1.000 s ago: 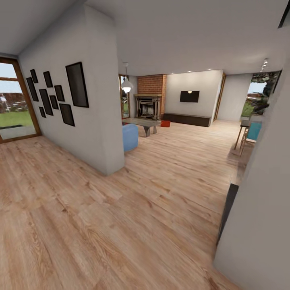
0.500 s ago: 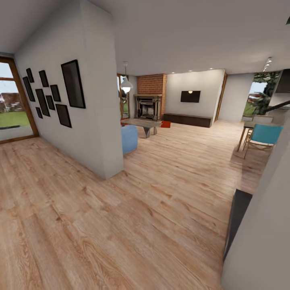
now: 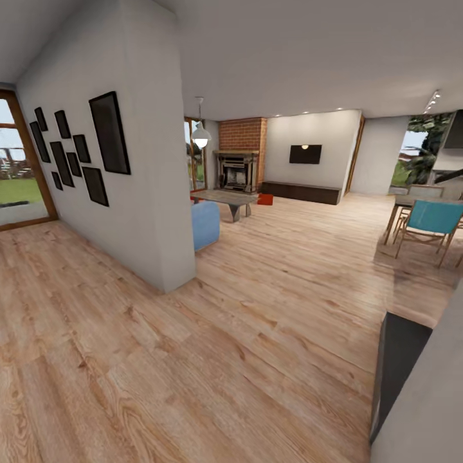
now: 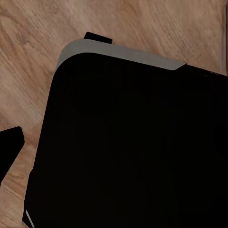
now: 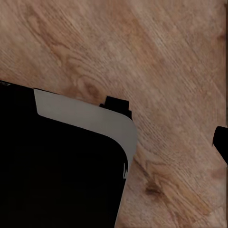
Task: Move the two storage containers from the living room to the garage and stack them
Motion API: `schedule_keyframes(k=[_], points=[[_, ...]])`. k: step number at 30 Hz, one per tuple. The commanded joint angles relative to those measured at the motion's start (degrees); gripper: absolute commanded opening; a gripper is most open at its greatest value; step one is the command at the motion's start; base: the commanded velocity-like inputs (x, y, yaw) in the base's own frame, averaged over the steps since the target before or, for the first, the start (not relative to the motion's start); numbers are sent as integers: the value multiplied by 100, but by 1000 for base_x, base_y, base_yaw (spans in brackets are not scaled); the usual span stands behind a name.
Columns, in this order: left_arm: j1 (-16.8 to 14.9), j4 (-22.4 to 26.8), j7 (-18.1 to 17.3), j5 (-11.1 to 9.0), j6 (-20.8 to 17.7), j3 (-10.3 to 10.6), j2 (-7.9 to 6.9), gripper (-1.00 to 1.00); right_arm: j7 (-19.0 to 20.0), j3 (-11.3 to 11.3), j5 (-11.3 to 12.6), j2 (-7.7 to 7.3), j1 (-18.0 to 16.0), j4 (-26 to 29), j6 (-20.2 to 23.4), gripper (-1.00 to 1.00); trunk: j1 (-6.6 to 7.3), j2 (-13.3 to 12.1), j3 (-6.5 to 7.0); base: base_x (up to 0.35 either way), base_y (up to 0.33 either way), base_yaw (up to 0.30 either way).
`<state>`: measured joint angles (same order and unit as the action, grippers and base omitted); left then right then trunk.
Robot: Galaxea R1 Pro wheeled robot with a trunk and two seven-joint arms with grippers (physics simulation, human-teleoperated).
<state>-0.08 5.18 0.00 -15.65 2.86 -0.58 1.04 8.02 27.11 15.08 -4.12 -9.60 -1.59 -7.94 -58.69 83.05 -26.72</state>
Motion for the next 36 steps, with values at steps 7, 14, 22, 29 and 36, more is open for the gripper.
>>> schedule_keyframes(k=[7, 14, 22, 29, 36], points=[[-1, 1, 0, -26, 13, -4, 1, 100, 33, 114, 50, 15, -7, -17, -44, 100, -3, 3, -5, 322, 0, 0], [-1, 1, 0, -26, 13, -4, 1, 100, 33, 135, 56, 16, -7, -17, -49, 100, -3, 3, -5, 322, 0, 0], [-1, 1, 1, -26, 16, -10, 1, 100, 40, 137, 56, 23, -7, -17, -36, 100, -3, 3, -5, 322, 0, -62], [-1, 1, 4, -26, 19, -10, 1, 100, 41, 137, 56, 19, -7, -17, -32, 100, -3, 3, -5, 322, 0, -228], [-1, 1, 3, -26, 21, -11, 1, 100, 41, 137, 56, 16, -7, -17, -32, 100, -3, 3, -5, 322, 0, -241]])
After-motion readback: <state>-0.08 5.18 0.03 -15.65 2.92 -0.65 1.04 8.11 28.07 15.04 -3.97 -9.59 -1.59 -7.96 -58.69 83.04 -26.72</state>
